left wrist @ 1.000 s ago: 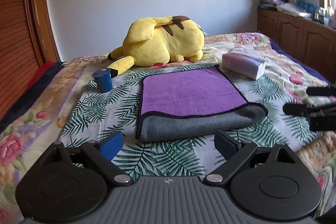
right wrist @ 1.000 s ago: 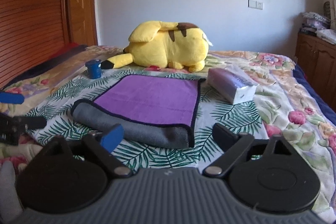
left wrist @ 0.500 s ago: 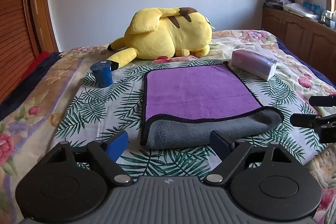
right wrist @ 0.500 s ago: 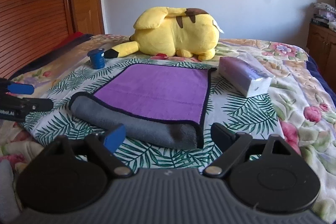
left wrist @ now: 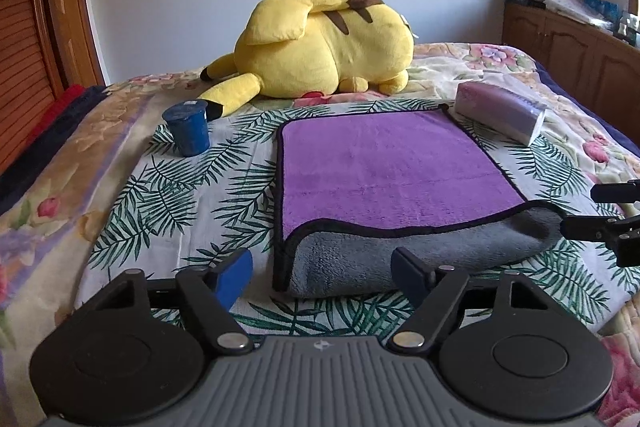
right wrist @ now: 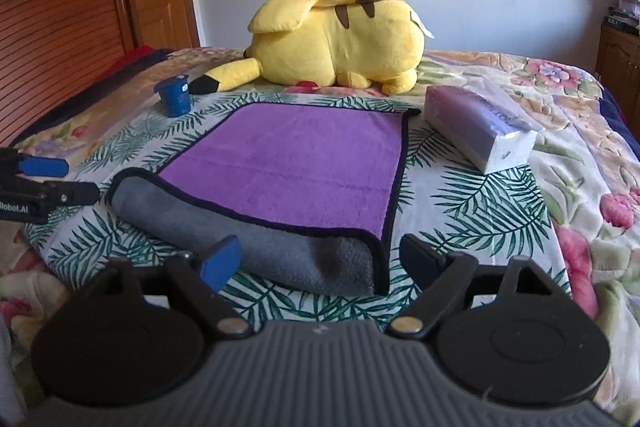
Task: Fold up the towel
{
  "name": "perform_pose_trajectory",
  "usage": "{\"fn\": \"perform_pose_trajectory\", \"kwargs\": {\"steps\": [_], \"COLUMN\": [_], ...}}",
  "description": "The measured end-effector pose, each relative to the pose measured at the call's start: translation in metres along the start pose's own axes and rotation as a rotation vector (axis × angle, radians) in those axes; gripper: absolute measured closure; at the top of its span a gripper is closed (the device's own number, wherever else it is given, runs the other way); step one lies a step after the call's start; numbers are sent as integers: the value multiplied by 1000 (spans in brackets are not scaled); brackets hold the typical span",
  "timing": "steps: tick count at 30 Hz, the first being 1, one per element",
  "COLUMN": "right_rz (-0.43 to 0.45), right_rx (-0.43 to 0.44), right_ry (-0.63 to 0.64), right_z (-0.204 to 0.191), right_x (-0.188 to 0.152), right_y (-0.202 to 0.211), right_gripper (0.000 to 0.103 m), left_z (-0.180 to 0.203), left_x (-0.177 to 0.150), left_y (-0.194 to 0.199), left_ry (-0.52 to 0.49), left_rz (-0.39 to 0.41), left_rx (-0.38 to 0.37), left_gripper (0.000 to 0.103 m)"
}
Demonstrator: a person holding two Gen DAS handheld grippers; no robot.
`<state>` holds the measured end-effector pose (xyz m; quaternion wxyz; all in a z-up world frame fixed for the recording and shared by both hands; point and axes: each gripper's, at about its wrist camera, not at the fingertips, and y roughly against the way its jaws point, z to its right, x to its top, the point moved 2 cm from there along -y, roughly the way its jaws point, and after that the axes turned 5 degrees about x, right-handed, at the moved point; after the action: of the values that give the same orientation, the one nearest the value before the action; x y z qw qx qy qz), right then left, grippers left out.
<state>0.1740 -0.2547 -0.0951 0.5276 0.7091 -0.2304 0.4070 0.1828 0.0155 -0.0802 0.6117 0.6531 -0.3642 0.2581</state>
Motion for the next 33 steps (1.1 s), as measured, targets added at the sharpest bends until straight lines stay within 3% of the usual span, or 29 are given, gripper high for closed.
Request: {"fn": "perform_pose_trajectory", "kwargs": {"steps": [18,33], "right_rz": [-76,-123], "right_rx": [-1,6], "right_ry": [-27,-45], "right_z": [19,30], "right_x": [-1,-4], "right_y": [-38,-53], "right_gripper": [25,32], "left_z": [-14,-19], "left_x": [2,-2], "left_y": [-43,-67], "left_ry": [20,61], "left_rz": [-37,-91], "left_rx": [4,-50], "left_gripper": [29,54]}}
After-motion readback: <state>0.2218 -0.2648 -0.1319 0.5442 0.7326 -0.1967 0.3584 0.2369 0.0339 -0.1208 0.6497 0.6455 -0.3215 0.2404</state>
